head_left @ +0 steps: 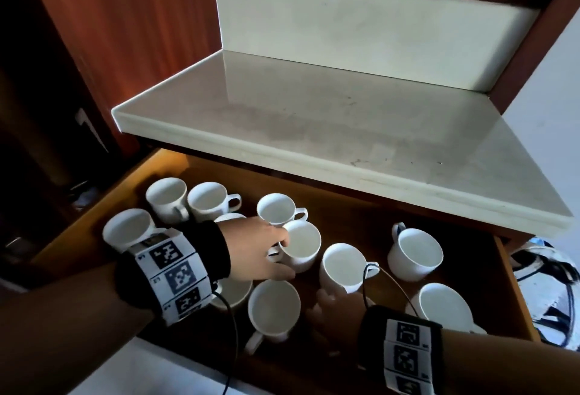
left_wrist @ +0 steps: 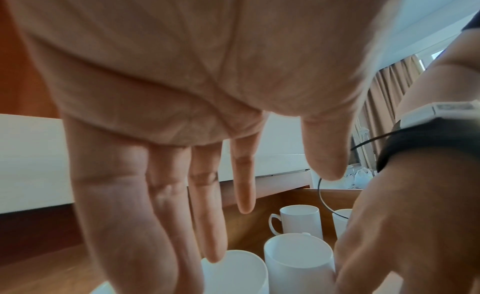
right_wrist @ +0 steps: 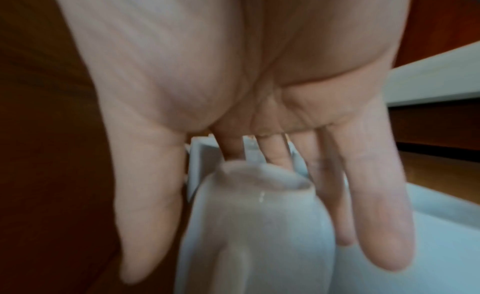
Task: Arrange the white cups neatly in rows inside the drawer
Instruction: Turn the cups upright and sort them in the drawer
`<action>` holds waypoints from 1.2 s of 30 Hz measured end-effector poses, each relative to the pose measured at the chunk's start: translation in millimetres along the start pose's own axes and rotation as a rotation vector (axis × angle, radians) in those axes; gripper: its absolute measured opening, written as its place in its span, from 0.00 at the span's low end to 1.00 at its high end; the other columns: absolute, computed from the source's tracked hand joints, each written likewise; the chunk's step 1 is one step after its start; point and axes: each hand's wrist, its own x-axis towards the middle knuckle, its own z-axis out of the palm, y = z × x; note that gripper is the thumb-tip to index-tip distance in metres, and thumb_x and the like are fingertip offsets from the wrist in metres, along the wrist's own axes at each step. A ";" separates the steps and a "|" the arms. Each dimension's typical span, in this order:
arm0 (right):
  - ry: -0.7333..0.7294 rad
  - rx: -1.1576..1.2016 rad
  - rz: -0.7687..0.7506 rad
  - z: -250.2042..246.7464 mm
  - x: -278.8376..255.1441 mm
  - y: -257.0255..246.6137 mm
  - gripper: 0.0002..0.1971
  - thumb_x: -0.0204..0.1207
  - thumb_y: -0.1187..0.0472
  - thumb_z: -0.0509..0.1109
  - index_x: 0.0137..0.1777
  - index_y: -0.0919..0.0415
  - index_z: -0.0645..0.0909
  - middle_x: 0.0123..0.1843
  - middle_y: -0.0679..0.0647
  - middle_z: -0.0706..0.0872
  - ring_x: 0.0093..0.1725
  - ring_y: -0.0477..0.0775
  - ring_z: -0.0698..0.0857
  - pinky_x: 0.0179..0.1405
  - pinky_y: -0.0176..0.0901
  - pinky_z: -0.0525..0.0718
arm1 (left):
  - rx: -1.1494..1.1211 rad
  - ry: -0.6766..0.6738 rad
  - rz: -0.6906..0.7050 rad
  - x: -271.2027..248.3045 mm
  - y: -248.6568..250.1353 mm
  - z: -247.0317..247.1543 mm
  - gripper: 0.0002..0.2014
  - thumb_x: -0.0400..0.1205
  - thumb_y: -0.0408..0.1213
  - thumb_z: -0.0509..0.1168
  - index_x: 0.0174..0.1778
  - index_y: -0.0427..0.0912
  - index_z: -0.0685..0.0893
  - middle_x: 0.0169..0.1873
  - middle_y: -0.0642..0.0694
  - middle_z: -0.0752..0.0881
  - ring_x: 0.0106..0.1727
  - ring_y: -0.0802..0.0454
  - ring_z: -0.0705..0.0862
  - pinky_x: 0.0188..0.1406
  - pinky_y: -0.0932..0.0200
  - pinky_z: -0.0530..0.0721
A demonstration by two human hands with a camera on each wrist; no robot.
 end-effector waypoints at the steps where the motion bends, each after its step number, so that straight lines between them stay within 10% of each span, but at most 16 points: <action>1: 0.146 -0.017 -0.022 14.9 11.4 2.1 0.25 0.19 0.36 0.80 0.20 0.44 0.85 0.16 0.54 0.79 0.14 0.46 0.79 0.12 0.30 0.74 | -0.007 -0.003 0.010 1.2 -3.1 3.3 0.25 0.74 0.68 0.62 0.58 0.54 0.77 0.44 0.53 0.82 0.45 0.52 0.81 0.50 0.53 0.82; 4: -0.058 -0.027 -0.037 10.7 13.5 -0.1 0.25 0.28 0.38 0.83 0.30 0.42 0.86 0.23 0.53 0.81 0.20 0.55 0.84 0.12 0.41 0.79 | -0.043 0.005 0.050 3.3 -12.1 8.4 0.28 0.71 0.71 0.60 0.57 0.54 0.77 0.45 0.52 0.83 0.45 0.52 0.82 0.49 0.52 0.83; 8: -0.092 0.050 -0.028 -28.4 -12.4 17.8 0.37 0.66 0.51 0.78 0.72 0.49 0.65 0.69 0.60 0.73 0.63 0.66 0.79 0.56 0.59 0.82 | -0.084 0.032 0.099 4.9 -18.3 2.7 0.28 0.73 0.70 0.62 0.61 0.54 0.77 0.49 0.54 0.85 0.47 0.53 0.83 0.49 0.55 0.82; 14: 0.272 0.691 0.081 -88.9 -71.0 54.5 0.37 0.55 0.45 0.84 0.63 0.37 0.68 0.58 0.35 0.78 0.50 0.39 0.84 0.45 0.33 0.86 | -0.326 0.012 0.198 12.3 -13.1 -7.6 0.48 0.64 0.62 0.78 0.78 0.64 0.60 0.64 0.57 0.77 0.49 0.62 0.77 0.54 0.62 0.79; 18: 0.427 1.478 -0.005 -73.0 -74.3 77.0 0.35 0.49 0.56 0.86 0.58 0.56 0.77 0.52 0.56 0.87 0.49 0.58 0.87 0.42 0.46 0.85 | -0.524 0.167 0.459 18.5 4.7 -15.9 0.56 0.63 0.49 0.83 0.77 0.76 0.49 0.69 0.62 0.69 0.58 0.68 0.77 0.50 0.73 0.80; 23: 0.282 2.194 -0.036 -54.2 -72.0 73.8 0.42 0.49 0.55 0.87 0.66 0.65 0.76 0.54 0.70 0.84 0.47 0.66 0.88 0.40 0.55 0.87 | -0.622 0.386 0.783 24.1 19.0 -27.3 0.42 0.65 0.47 0.80 0.74 0.59 0.67 0.67 0.57 0.74 0.69 0.63 0.74 0.66 0.70 0.70; 30: 0.670 1.767 0.499 -63.2 -87.8 97.3 0.26 0.61 0.44 0.71 0.57 0.58 0.81 0.63 0.66 0.84 0.54 0.61 0.86 0.48 0.57 0.83 | -0.164 0.139 0.607 37.3 38.8 -20.7 0.41 0.63 0.61 0.77 0.71 0.69 0.65 0.57 0.60 0.72 0.51 0.58 0.79 0.49 0.56 0.82; 36: 0.684 1.480 0.546 -59.1 -96.5 101.1 0.13 0.77 0.54 0.70 0.59 0.56 0.79 0.58 0.54 0.87 0.58 0.58 0.87 0.55 0.63 0.86 | 0.149 -0.062 0.567 43.8 69.0 12.3 0.31 0.67 0.66 0.68 0.64 0.66 0.67 0.51 0.53 0.75 0.41 0.49 0.81 0.42 0.54 0.82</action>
